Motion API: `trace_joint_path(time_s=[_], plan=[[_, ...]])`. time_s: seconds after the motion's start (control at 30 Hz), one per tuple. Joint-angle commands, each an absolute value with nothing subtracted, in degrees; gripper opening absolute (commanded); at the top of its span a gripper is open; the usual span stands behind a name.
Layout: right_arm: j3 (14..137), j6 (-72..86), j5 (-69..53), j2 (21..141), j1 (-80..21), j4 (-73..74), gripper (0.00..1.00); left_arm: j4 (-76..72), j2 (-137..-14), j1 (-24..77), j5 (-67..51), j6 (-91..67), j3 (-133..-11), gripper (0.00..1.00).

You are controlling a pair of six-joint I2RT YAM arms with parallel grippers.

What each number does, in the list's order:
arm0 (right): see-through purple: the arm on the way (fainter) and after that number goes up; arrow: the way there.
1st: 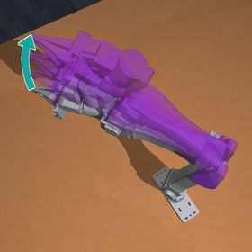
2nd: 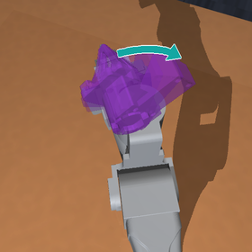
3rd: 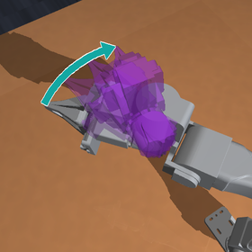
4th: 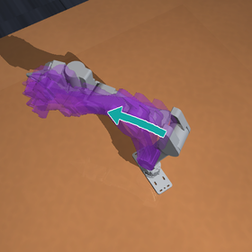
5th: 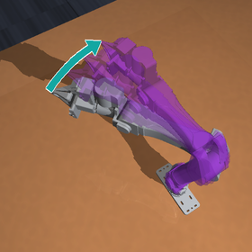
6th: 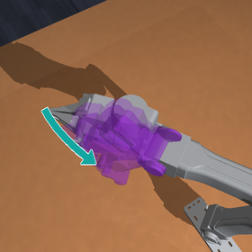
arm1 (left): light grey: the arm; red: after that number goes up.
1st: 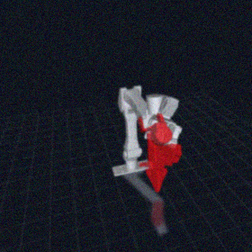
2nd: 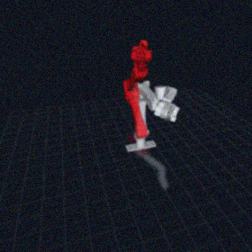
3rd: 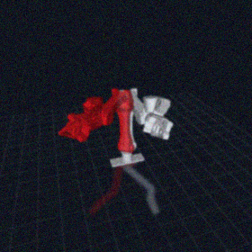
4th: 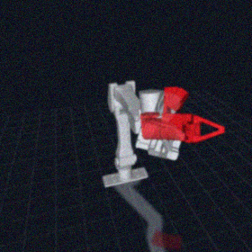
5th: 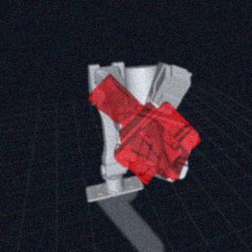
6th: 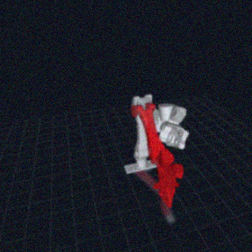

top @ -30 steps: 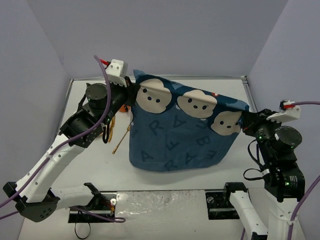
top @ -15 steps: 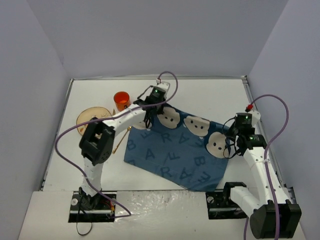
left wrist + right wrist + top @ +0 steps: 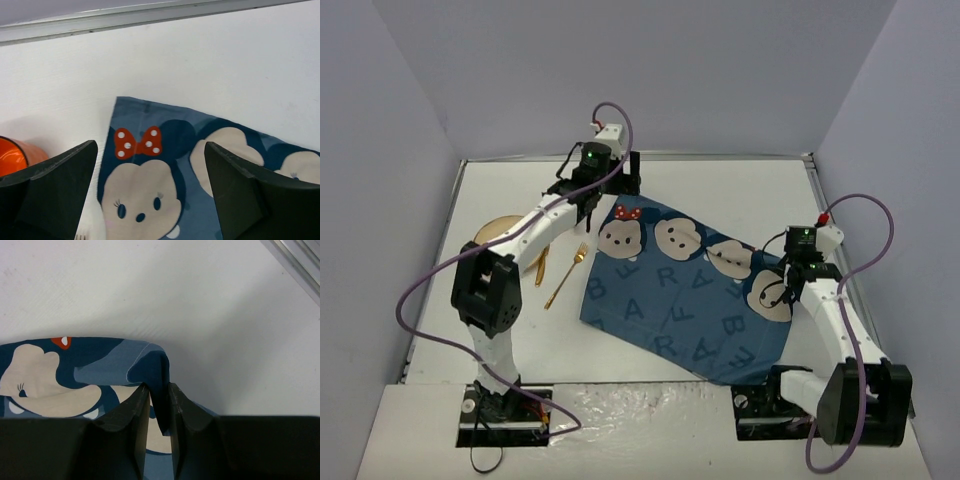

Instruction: Set the dinner table for one person

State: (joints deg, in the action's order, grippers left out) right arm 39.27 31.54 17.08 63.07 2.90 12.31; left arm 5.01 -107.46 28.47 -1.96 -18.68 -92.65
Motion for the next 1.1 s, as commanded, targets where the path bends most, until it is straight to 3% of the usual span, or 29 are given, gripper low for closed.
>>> trace_joint_path(time_s=[0.0,0.3,0.43,0.63,0.87,1.07], plan=[[39.5,32.6,18.7,66.8,3.5,6.7,0.2,4.9,-113.5,25.4,-7.0,-20.7,-97.1,0.85],[40.1,30.3,17.8,70.9,5.1,4.7,0.23,8.8,-126.5,23.7,-8.0,-16.9,-109.6,0.85],[40.2,29.9,17.8,71.4,5.9,4.6,0.51,7.7,-129.3,22.2,-9.3,-17.6,-111.6,0.85],[39.9,30.2,17.8,71.4,7.7,4.6,0.77,4.0,-131.8,21.9,-11.2,-15.0,-111.6,0.86],[36.8,32.2,16.2,69.7,13.9,4.0,0.91,1.6,-135.5,20.4,-16.8,-14.9,-113.2,0.86],[35.2,32.5,9.6,71.3,21.7,0.6,0.92,1.0,-137.6,20.4,-20.3,-13.4,-114.4,0.86]])
